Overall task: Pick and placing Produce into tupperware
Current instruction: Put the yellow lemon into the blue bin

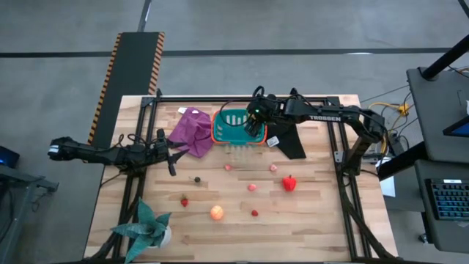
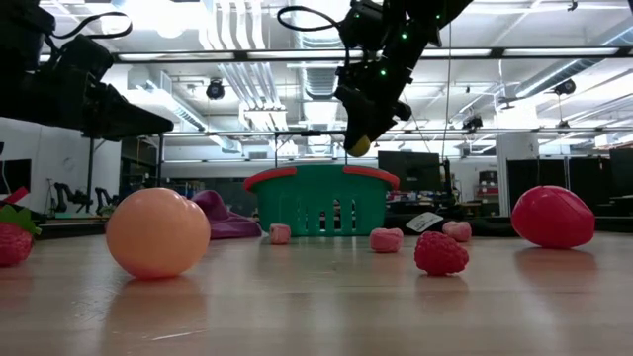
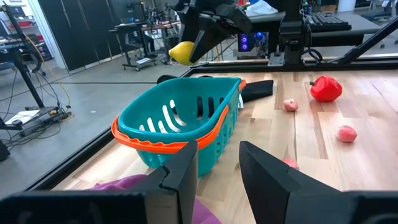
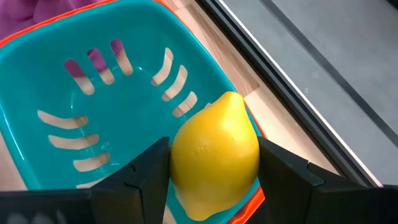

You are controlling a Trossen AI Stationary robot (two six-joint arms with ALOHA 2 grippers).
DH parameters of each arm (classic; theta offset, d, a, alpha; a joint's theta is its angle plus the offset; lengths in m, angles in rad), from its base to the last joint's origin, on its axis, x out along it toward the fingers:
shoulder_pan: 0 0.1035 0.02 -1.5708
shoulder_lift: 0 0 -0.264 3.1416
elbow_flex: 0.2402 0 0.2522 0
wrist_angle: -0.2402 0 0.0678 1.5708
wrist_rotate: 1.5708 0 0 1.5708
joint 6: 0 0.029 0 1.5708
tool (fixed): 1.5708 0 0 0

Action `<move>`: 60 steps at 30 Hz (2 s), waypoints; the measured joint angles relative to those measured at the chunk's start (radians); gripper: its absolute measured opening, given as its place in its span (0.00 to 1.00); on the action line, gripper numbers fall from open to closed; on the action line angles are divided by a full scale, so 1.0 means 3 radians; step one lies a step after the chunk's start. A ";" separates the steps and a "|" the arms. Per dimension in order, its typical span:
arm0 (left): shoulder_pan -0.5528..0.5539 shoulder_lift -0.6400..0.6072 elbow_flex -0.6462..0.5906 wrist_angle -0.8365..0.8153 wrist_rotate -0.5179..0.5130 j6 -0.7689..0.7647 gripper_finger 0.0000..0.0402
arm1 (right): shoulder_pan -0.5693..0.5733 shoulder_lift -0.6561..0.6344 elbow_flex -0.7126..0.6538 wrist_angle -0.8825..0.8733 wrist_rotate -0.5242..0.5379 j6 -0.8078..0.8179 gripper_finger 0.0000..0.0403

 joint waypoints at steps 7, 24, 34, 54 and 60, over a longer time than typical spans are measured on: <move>0.0000 0.0000 0.0000 0.0001 0.0000 0.0000 0.26 | -0.0001 0.0006 0.0000 0.0003 0.0001 0.0000 0.49; 0.0000 0.0000 0.0000 0.0004 0.0000 0.0000 0.26 | -0.0018 0.0010 -0.0069 0.0121 0.0013 -0.0003 0.49; -0.0001 0.0000 0.0000 0.0005 0.0000 0.0000 0.26 | -0.0018 0.0013 -0.0143 0.0283 0.0011 -0.0019 0.49; 0.0000 0.0001 0.0000 0.0005 0.0000 -0.0001 0.26 | -0.0023 0.0282 -0.0179 0.0430 -0.0081 -0.0028 0.49; 0.0000 0.0007 0.0000 0.0002 0.0000 0.0000 0.26 | -0.0047 0.0455 -0.0086 0.0439 -0.0070 -0.0088 0.49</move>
